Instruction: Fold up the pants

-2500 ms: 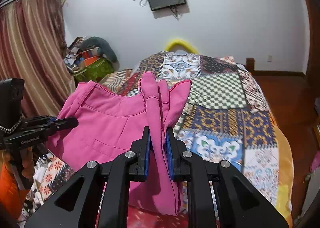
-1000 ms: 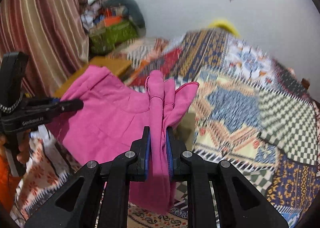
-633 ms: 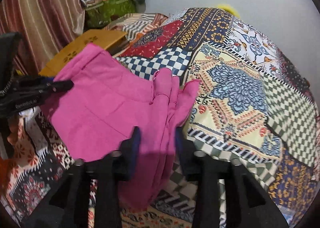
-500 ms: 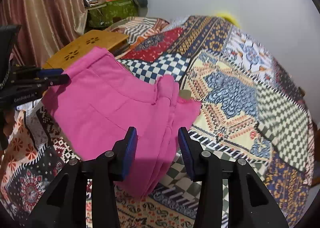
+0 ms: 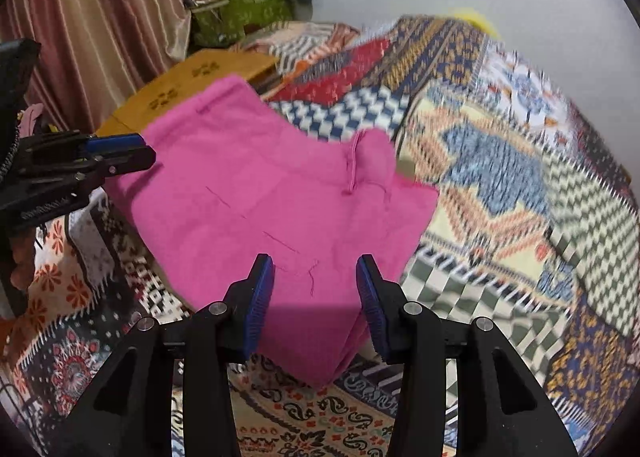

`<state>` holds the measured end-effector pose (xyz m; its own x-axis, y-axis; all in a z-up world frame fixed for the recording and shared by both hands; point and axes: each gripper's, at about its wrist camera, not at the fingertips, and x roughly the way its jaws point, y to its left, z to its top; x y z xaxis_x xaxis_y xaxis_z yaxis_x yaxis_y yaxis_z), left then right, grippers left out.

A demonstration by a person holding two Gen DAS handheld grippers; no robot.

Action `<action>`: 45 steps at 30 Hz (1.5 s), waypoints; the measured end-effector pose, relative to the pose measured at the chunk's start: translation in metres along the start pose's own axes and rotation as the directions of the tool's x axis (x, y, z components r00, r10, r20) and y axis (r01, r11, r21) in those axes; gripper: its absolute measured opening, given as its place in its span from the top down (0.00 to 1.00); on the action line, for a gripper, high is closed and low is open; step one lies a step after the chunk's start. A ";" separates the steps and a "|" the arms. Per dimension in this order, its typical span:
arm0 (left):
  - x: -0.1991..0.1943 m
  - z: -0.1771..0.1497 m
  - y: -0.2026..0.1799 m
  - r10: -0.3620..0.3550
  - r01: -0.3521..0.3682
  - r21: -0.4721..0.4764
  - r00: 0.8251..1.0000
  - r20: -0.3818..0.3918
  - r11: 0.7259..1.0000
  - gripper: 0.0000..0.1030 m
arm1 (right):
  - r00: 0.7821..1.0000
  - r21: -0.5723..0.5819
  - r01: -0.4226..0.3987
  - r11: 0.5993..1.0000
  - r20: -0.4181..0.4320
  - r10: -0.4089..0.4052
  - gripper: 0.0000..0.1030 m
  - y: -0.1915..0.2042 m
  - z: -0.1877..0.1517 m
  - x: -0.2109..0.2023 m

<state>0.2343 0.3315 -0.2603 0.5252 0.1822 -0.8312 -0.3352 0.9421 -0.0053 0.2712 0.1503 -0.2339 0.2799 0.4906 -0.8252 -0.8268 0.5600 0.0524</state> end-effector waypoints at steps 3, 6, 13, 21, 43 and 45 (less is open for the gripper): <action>0.007 0.001 0.008 -0.021 0.021 -0.032 1.000 -0.007 0.999 0.73 | 1.000 0.043 -0.030 0.999 0.001 0.030 0.61 -0.007 -0.001 -0.002; 0.003 0.003 0.009 -0.013 0.012 -0.033 1.000 -0.008 0.999 0.73 | 1.000 0.056 -0.028 0.998 0.000 0.028 0.61 -0.008 -0.001 -0.006; -0.028 -0.002 0.006 -0.002 0.002 -0.033 1.000 0.005 0.999 0.73 | 1.000 0.088 -0.012 0.996 0.017 0.011 0.61 -0.010 -0.003 -0.033; -0.103 -0.005 -0.003 -0.018 0.021 -0.027 0.995 0.102 0.999 0.73 | 0.997 0.100 0.017 0.995 0.079 -0.025 0.61 -0.001 -0.001 -0.094; -0.374 -0.080 -0.084 -0.035 0.017 0.036 0.826 0.562 0.999 0.49 | 0.844 -0.010 -0.006 1.000 0.537 0.011 0.61 0.100 -0.036 -0.312; -0.389 -0.090 -0.088 -0.048 0.036 0.033 0.808 0.587 0.999 0.44 | 0.823 -0.011 0.005 1.000 0.568 0.002 0.61 0.106 -0.043 -0.323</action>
<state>-0.0109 0.1519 0.0139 0.8997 0.2670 -0.3453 -0.2903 0.9568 -0.0166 0.0718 0.0224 0.0140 0.5059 0.7843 -0.3591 -0.8306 0.5552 0.0426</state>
